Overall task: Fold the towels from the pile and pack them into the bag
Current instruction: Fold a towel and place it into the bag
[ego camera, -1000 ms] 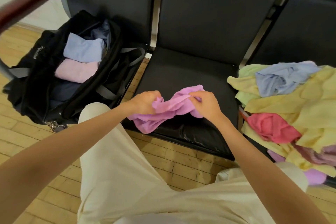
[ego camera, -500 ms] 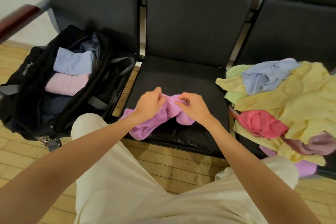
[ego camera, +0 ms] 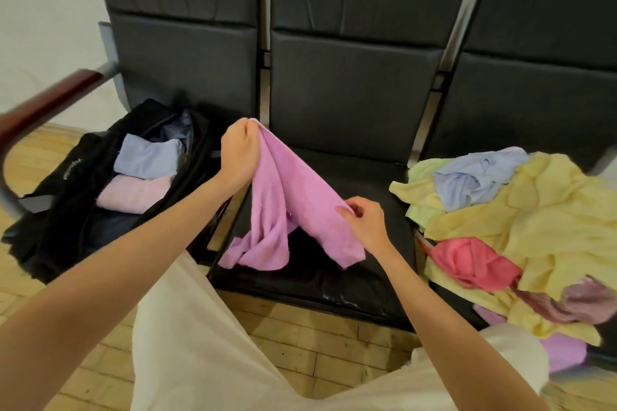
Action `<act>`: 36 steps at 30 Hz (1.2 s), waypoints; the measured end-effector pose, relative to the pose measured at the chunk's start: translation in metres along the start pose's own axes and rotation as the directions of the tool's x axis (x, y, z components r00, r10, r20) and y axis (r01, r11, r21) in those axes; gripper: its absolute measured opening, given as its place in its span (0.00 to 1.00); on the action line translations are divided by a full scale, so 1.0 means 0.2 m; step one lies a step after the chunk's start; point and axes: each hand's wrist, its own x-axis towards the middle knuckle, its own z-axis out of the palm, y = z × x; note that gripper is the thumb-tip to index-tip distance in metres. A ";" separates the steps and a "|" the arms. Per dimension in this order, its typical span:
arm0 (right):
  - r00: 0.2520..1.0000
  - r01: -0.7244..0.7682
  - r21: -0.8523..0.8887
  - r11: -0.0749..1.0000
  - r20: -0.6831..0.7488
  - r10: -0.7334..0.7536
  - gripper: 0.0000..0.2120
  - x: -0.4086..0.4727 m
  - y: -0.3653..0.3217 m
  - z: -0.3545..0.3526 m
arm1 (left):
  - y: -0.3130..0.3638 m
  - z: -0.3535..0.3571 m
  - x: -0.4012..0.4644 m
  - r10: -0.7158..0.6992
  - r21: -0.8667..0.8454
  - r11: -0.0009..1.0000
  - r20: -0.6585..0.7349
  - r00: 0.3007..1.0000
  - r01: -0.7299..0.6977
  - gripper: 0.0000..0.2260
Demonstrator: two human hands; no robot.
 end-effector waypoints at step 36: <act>0.931 0.110 -0.591 0.799 0.343 0.125 0.08 -0.10 0.21 0.56 | -0.29 0.08 -0.09 -0.538 -0.402 0.589 0.451 0.712 0.701 0.12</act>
